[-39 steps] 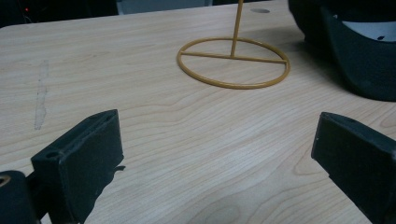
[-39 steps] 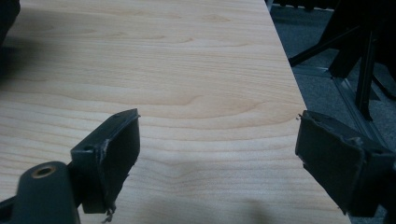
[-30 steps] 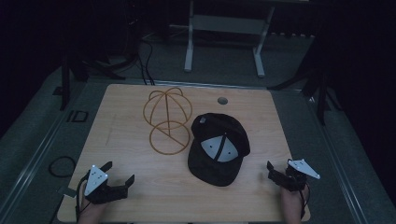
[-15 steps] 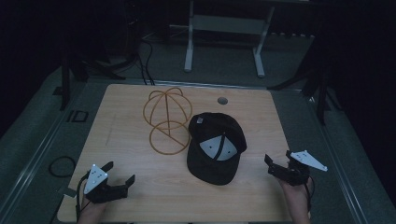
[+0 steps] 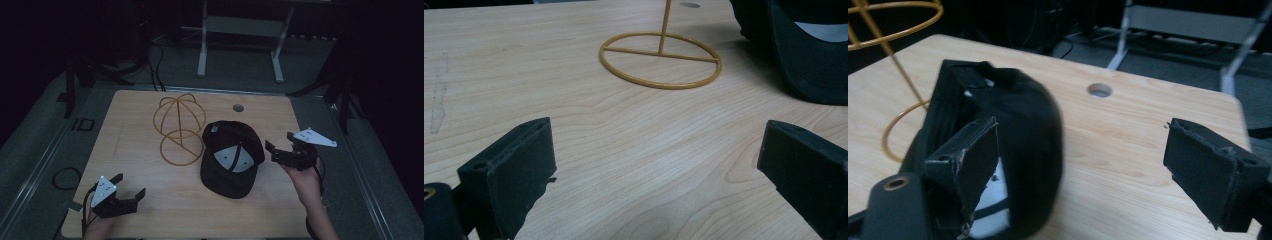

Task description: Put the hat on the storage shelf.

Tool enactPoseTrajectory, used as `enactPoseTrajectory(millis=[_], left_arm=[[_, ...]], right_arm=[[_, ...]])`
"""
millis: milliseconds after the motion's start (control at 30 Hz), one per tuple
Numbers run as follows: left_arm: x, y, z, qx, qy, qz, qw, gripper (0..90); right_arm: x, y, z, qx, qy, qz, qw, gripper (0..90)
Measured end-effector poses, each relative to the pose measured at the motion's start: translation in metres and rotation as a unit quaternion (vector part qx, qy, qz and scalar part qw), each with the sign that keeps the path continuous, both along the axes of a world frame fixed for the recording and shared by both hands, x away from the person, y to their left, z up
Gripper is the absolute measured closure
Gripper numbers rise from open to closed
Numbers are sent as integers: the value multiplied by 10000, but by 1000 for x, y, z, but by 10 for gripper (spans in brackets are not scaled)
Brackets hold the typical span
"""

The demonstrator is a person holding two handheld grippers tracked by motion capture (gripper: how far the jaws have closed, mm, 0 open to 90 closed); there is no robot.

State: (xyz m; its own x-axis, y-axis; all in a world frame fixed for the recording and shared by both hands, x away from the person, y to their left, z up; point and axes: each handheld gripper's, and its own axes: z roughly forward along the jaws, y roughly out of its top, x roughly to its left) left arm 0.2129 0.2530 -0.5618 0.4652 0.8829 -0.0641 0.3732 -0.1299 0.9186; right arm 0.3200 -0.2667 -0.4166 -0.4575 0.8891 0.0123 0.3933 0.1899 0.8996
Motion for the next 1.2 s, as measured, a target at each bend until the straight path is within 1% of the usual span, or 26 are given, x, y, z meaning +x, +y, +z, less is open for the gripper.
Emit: enactPoseTrajectory(millis=[33,67,133,167,200,233,267,333,367,400,467,533,567,600,733,767,833,867,900,933,967,1000,1033,1067,1100,1200], left_arm=[[0,0,0,0,0,0,10000,26],[0,0,0,18,-2,-7,10000,26],[0,0,0,13,6,-12,10000,26],[0,0,0,13,6,-12,10000,26],[0,0,0,10,2,-18,10000,26],[0,0,0,10,2,-18,10000,26],[0,0,0,5,7,-24,10000,26],[0,0,0,6,6,-39,10000,26],[0,0,0,6,6,-39,10000,26],[0,-1,0,24,5,-46,10000,26],[0,-1,0,17,6,-54,10000,26],[0,-1,0,22,2,-61,10000,26],[0,-1,0,22,2,-61,10000,26],[0,-1,1,20,2,-62,10000,26],[0,0,0,46,23,-47,10000,26],[0,0,1,24,25,-54,10000,26],[0,0,1,-12,11,-56,10000,26],[-1,2,1,-69,-36,-67,9999,26],[-1,2,1,-69,-36,-67,9999,26],[0,2,1,-80,-13,-30,10000,26],[0,2,1,-80,-13,-30,10000,26],[0,3,0,-93,3,-18,10000,26],[0,3,0,-93,3,-18,10000,26],[0,3,0,-92,9,1,10000,26],[1,3,0,-98,25,-20,9999,26],[1,2,0,-68,69,-28,9999,26]], right_arm=[[0,0,0,0,0,0,10000,150],[6,10,0,13,94,181,9998,169],[12,16,-1,70,201,262,9994,197],[12,16,-1,70,201,262,9994,197],[18,25,-5,32,333,354,9988,215],[18,25,-5,32,333,354,9988,215],[25,32,-9,34,467,464,9978,226],[32,39,-14,-33,618,499,9968,277],[32,39,-14,-33,618,499,9968,277],[40,48,-20,-143,793,529,9953,293],[46,54,-25,-243,907,526,9942,324],[51,61,-30,-431,1006,382,9933,372],[51,61,-30,-431,1006,382,9933,372],[55,66,-35,-630,1074,265,9919,416],[61,72,-44,-1061,1166,-63,9875,576],[62,72,-46,-1117,1186,-132,9866,599],[64,73,-49,-1188,1253,-184,9848,691],[65,73,-50,-1220,1272,-210,9841,725],[65,73,-50,-1220,1272,-210,9841,725],[66,74,-52,-1255,1301,-200,9833,788],[67,74,-52,-1242,1312,-224,9833,820],[68,73,-52,-1160,1314,-227,9843,853],[68,73,-52,-1160,1314,-227,9843,853],[68,72,-52,-1076,1299,-239,9854,877],[69,71,-51,-968,1294,-242,9866,883],[67,70,-48,-844,1215,-297,9886,886]])
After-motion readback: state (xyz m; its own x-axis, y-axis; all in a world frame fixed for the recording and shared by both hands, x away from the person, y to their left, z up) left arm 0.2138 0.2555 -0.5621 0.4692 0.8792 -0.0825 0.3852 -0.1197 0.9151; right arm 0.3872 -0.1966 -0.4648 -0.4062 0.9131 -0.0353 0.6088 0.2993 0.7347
